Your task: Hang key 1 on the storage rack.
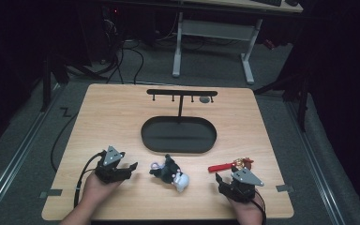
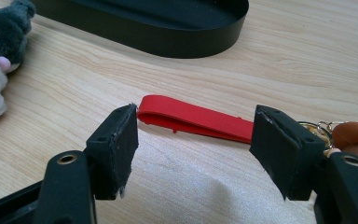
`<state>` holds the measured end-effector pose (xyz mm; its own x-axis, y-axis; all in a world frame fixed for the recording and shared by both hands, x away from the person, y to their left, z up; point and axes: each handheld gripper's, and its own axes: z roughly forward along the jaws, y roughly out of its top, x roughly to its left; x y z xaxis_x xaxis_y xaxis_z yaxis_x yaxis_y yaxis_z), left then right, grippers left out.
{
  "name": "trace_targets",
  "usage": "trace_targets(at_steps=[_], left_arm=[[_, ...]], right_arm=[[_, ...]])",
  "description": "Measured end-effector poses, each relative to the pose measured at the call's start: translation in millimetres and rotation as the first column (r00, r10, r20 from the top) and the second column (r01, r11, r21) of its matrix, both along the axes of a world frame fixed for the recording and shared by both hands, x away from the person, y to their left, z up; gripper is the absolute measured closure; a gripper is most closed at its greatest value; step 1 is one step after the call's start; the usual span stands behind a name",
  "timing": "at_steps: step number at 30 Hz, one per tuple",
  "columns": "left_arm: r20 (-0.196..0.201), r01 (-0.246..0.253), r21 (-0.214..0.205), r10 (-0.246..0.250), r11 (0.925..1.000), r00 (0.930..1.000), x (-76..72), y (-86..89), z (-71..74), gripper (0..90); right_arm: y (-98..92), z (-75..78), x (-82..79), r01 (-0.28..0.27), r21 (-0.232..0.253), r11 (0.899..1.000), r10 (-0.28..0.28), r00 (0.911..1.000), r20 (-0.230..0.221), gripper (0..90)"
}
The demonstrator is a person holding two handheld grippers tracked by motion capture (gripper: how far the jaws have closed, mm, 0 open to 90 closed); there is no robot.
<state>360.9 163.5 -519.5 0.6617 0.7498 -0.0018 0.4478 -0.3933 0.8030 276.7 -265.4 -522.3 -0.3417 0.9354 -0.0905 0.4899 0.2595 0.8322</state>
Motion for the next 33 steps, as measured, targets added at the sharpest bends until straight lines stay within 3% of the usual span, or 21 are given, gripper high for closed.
trace_targets(at_steps=[33], left_arm=[[0.004,0.022,0.028,-0.022,0.9994,0.9997,-3.5,-1.7,-1.0,33.6]], right_arm=[[0.6,-0.7,2.6,-0.010,0.004,1.000,0.010,0.9999,-0.008,32.4]])
